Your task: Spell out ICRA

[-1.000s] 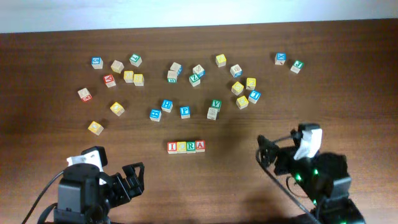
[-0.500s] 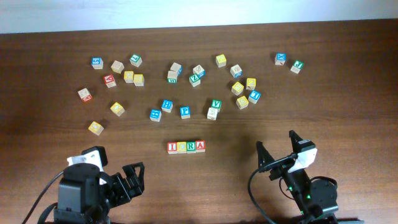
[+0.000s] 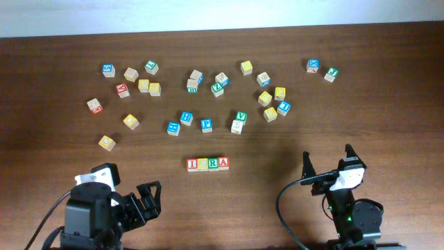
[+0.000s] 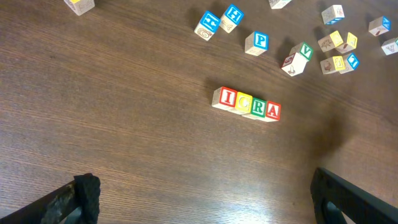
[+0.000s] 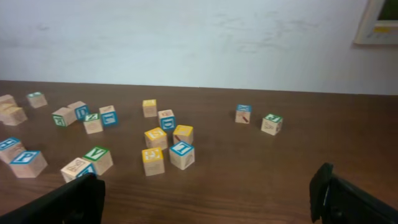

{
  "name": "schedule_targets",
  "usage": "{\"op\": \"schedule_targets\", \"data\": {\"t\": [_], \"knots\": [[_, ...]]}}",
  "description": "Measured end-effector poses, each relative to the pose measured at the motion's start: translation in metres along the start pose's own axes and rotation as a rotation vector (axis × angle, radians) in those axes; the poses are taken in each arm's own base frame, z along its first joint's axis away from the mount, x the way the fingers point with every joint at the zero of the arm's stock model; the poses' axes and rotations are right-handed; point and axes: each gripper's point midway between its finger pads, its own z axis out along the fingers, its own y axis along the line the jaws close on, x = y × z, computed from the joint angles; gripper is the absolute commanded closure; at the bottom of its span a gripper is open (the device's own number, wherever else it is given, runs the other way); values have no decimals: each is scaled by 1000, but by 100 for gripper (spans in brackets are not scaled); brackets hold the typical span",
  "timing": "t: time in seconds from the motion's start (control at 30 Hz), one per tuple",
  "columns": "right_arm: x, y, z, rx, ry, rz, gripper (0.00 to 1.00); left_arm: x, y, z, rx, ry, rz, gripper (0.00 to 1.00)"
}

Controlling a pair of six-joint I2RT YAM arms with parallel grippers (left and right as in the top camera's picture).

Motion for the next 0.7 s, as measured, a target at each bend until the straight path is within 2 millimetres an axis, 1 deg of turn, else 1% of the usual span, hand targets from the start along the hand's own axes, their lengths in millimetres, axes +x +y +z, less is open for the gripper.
{"op": "schedule_targets", "data": {"t": [0.7], "knots": [[1, -4, 0, 21, 2, 0, 2, 0, 0, 0, 0, 0, 0, 1]]}}
